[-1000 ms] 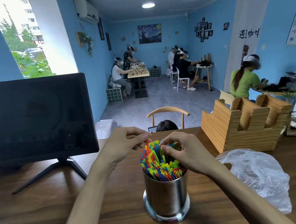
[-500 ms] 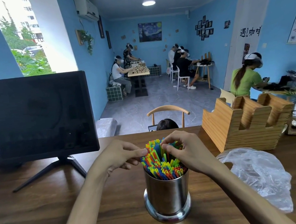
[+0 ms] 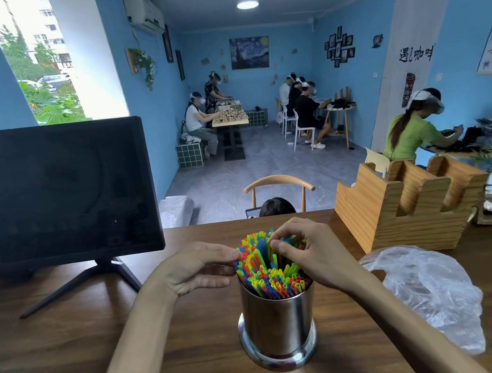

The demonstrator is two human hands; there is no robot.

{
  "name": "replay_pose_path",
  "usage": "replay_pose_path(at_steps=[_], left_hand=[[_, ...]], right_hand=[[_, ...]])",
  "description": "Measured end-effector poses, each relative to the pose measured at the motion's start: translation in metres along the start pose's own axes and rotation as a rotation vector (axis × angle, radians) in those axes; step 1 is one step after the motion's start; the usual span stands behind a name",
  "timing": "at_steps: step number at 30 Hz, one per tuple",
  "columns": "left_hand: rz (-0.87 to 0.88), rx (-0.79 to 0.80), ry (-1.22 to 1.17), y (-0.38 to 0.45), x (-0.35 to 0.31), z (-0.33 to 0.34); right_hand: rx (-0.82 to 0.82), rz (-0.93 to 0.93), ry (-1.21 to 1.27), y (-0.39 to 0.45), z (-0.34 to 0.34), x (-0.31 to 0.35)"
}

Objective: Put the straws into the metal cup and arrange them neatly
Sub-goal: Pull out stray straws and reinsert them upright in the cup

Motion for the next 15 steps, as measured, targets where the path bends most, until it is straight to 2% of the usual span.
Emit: replay_pose_path(at_steps=[3,6,8,10,15], left_hand=[[0.078,-0.109,0.077,-0.002,-0.008,-0.006],[0.254,-0.323,0.182,-0.011,-0.027,-0.012],[0.351,-0.391,0.209,-0.018,-0.039,-0.013],[0.346,-0.364,0.189,-0.020,-0.044,-0.011],[0.171,-0.164,0.018,-0.016,-0.034,-0.004]], right_hand=[[0.002,0.007,0.007,0.000,0.000,-0.001],[0.001,0.002,0.009,-0.001,0.000,-0.001],[-0.002,0.002,0.012,-0.001,-0.001,0.000],[-0.001,0.001,0.012,-0.001,-0.001,0.000],[0.001,0.011,0.025,-0.003,0.000,-0.002]])
Point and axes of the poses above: each hand's wrist, its own y-axis towards the middle knuckle, its own z-axis out of the palm, x = y × z, the point moved 9 cm from there along y, towards the middle knuckle, and after that the axes turned 3 degrees about -x, right-handed, at the moved point
